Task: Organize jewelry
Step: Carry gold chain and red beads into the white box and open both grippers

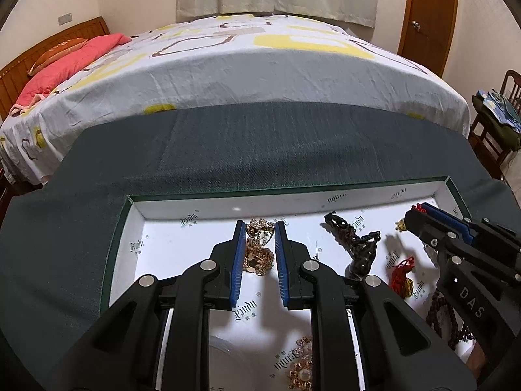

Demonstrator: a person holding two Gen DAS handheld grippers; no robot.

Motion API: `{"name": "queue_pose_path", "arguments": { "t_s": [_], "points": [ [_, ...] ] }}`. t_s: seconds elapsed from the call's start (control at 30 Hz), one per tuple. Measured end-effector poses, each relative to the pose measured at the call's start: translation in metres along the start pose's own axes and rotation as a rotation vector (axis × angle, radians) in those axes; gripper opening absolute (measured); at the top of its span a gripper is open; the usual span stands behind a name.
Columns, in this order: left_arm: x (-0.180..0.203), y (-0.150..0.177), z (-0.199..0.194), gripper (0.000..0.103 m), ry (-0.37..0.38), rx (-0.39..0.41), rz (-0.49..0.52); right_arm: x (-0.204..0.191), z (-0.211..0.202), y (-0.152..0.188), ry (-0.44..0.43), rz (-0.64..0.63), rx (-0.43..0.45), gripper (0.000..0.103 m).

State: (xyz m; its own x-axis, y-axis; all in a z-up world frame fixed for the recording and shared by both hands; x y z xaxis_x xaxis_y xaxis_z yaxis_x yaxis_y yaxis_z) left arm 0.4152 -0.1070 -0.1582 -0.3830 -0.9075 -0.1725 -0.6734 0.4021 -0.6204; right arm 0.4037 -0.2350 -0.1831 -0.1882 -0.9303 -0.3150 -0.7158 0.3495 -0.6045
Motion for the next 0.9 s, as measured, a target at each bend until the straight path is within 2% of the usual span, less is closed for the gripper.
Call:
{"name": "queue_pose_path", "arguments": {
  "t_s": [0.4, 0.47, 0.5, 0.67, 0.73, 0.8, 0.83, 0.87, 0.9],
  "points": [
    [0.0027, 0.0036, 0.0016, 0.02, 0.007, -0.002, -0.001, 0.0017, 0.0044, -0.0004, 0.014, 0.006, -0.017, 0.013],
    [0.0034, 0.0047, 0.0018, 0.023, 0.008, -0.004, -0.001, 0.0018, 0.0046, -0.0003, 0.017, 0.005, -0.017, 0.014],
    [0.0033, 0.0049, 0.0013, 0.031, 0.005, -0.004, -0.002, 0.0018, 0.0043, 0.0002, 0.018, 0.005, -0.017, 0.014],
    [0.0045, 0.0056, -0.0003, 0.035, 0.002, -0.003, -0.001, 0.0023, 0.0053, 0.0008, 0.015, 0.007, -0.027, 0.014],
    [0.0042, 0.0055, -0.0025, 0.046, -0.003, 0.001, -0.004, 0.0026, 0.0061, 0.0016, 0.017, 0.007, -0.032, 0.014],
    [0.005, 0.0048, -0.0032, 0.049, -0.005, 0.005, -0.003, 0.0026, 0.0066, 0.0019, 0.019, 0.009, -0.035, 0.014],
    [0.0054, 0.005, -0.003, 0.05, -0.005, 0.005, -0.002, 0.0029, 0.0071, 0.0014, 0.019, 0.009, -0.037, 0.017],
    [0.0055, 0.0051, -0.0031, 0.051, -0.005, 0.005, -0.002, 0.0028, 0.0067, 0.0014, 0.019, 0.01, -0.037, 0.032],
    [0.0053, 0.0052, -0.0037, 0.054, -0.006, 0.006, -0.005, 0.0027, 0.0051, 0.0009, 0.021, 0.01, -0.029, 0.041]
  ]
}}
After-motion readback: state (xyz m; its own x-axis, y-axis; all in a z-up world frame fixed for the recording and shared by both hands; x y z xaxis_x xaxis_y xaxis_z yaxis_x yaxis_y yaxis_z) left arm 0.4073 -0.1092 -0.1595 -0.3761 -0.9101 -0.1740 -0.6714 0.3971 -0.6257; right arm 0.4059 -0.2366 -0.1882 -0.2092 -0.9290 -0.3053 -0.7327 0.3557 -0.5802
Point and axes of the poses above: each gripper's, at about its wrist camera, not at the fingertips, and z roughly the way its jaws point, x to its right, y to its underside, the point moved 2 cm from there along z, roughly the way its jaws point, and after that the axes turned 15 degrees about z, right-handed, at the moved point
